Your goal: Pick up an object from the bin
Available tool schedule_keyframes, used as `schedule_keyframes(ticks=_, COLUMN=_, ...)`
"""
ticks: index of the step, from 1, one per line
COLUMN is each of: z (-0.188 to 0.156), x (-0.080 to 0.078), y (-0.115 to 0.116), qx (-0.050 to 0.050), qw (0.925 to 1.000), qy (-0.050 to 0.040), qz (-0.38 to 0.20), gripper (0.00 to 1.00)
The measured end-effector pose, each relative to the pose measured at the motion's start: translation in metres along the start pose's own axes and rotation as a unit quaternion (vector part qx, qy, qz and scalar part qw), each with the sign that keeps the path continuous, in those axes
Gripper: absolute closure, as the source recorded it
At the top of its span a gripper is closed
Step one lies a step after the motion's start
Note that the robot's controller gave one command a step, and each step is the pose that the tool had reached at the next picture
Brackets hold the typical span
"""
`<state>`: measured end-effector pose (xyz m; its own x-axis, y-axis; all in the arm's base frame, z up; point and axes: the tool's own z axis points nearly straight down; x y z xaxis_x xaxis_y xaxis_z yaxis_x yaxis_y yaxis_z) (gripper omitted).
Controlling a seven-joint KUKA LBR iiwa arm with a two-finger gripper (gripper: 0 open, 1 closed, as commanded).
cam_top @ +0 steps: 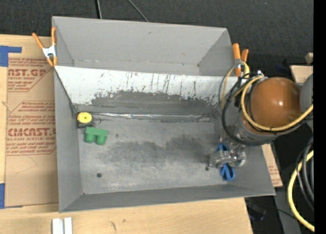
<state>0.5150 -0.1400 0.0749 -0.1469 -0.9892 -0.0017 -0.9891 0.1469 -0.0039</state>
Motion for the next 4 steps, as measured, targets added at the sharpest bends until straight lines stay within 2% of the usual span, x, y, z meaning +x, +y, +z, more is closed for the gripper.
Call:
schedule_keyframes(ticks=1, z=-0.152, x=-0.002, y=-0.002, qx=0.002, qw=0.9997, qy=0.0005, qz=-0.023, gripper=1.00)
schedule_keyframes(ticks=2, z=-0.042, x=-0.022, y=0.012, qx=-0.006, qw=0.9991, qy=-0.0012, qz=0.043, gripper=1.00)
schedule_keyframes(ticks=3, z=-0.046, x=-0.021, y=0.010, qx=-0.002, qw=0.9990, qy=-0.0006, qz=0.044, gripper=0.00)
schedule_keyframes(ticks=4, z=-0.001, x=-0.071, y=-0.017, qx=-0.002, qw=0.9931, qy=-0.0015, qz=-0.117, gripper=0.00)
